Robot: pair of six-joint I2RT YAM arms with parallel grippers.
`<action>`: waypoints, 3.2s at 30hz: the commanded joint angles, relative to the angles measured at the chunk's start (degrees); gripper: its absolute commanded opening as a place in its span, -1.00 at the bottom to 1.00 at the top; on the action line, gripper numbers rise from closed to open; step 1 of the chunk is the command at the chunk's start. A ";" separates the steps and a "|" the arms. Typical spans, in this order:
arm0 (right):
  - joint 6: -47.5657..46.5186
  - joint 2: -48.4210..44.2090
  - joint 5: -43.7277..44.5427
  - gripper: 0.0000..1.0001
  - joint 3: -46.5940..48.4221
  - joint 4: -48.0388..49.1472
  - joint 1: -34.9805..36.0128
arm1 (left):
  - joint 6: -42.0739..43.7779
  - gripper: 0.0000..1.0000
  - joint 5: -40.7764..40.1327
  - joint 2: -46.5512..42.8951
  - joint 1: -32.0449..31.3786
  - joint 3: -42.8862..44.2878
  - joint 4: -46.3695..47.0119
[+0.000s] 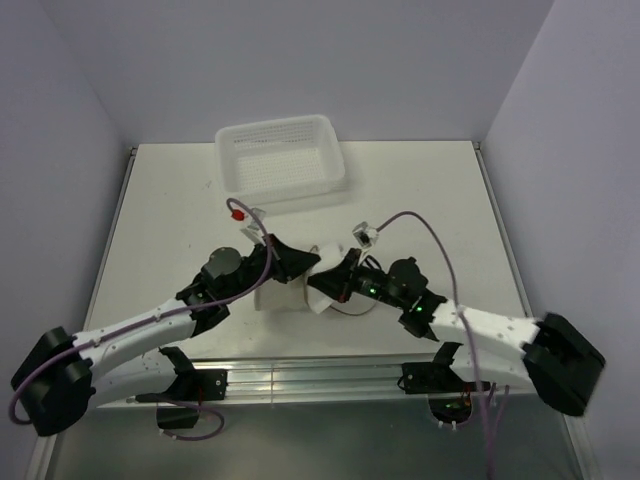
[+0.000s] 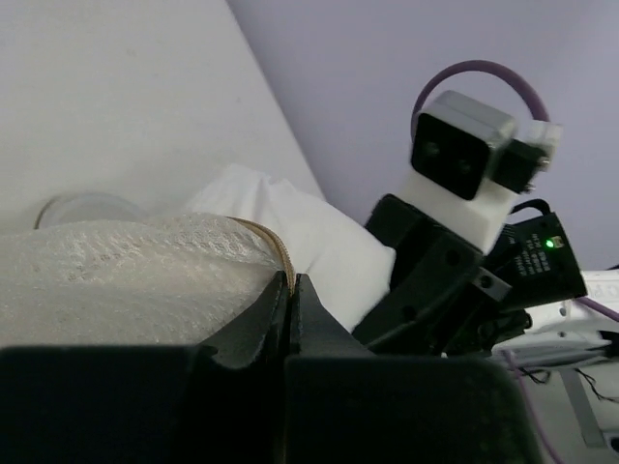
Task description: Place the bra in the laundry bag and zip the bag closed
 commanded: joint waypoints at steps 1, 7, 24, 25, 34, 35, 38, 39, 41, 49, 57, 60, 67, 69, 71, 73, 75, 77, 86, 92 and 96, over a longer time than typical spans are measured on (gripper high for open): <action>-8.21 -20.34 9.35 -1.00 1.89 -18.28 0.18 | 1.08 -0.93 4.45 7.04 -4.14 6.81 10.05; -14.13 -31.64 10.46 -1.00 6.82 -47.08 -0.26 | 0.64 -0.62 0.51 7.77 -6.08 4.91 12.62; -6.73 6.33 12.37 -1.00 8.84 -19.12 4.74 | -0.50 -0.26 -4.66 3.29 -4.76 -10.48 19.48; -7.26 6.16 12.64 -1.00 8.58 -20.09 5.36 | 0.28 -0.13 -5.64 2.32 -4.67 -10.57 17.56; -8.41 3.69 15.36 -1.00 15.33 -34.15 5.89 | 6.61 0.38 -15.73 -4.62 -3.79 -2.77 -7.04; -7.88 5.18 15.63 -1.00 15.60 -33.99 5.89 | 7.14 0.39 -16.54 -5.07 -3.79 -2.05 -11.42; -5.07 7.82 15.28 -0.78 15.17 -31.79 5.89 | 8.20 0.33 -16.73 -5.25 -3.79 0.23 -14.71; -3.50 8.09 15.11 -0.66 14.73 -30.74 5.89 | 8.55 0.32 -16.55 -4.73 -3.79 1.02 -16.02; -2.00 7.14 15.10 -0.19 12.62 -27.58 5.98 | 8.90 0.31 -16.80 -2.01 -3.97 3.92 -18.13; -1.11 -2.00 16.95 0.70 8.40 -33.63 5.98 | 8.55 0.23 -16.02 3.71 -3.97 6.56 -17.87; -1.38 -10.97 18.62 0.63 5.50 -40.03 5.98 | 10.04 0.01 -14.17 5.56 -3.97 8.76 -19.19; -1.20 -13.43 20.54 0.55 3.84 -41.10 5.80 | 10.22 -0.22 -14.09 5.48 -3.97 8.33 -20.25; 0.12 -10.11 21.96 -0.34 4.97 -39.96 4.57 | 10.92 -0.31 -12.94 6.70 -3.97 8.94 -21.30; -0.06 -7.83 21.52 -0.50 5.84 -37.69 4.57 | 11.45 -0.51 -13.29 7.32 -3.97 9.46 -21.92; 0.55 -6.59 21.52 -0.59 5.76 -34.88 4.57 | 11.45 -0.73 -12.07 7.67 -3.97 9.55 -21.49; 1.96 -5.71 19.85 -0.82 4.54 -27.60 4.57 | 10.67 -1.00 -10.67 7.50 -4.06 8.59 -17.99; 5.47 -5.44 19.76 -0.87 1.64 -18.05 4.57 | 8.56 -1.00 -7.59 6.80 -3.97 6.48 -13.86; 8.80 -5.18 20.46 -0.94 -0.64 -12.13 4.57 | 6.28 -1.00 -6.53 6.44 -3.97 5.08 -8.84; 15.84 -3.53 31.18 -1.00 -5.84 2.31 4.84 | -2.34 -0.99 -4.33 0.30 -4.14 -3.17 6.81; 19.80 9.21 36.80 -0.99 -3.47 3.89 6.68 | -5.60 -1.00 -5.91 -1.91 -4.06 -7.49 9.20; 18.93 9.41 40.50 -0.84 -1.28 -2.84 6.68 | -6.21 -1.00 -5.91 -1.73 -4.06 -7.85 7.18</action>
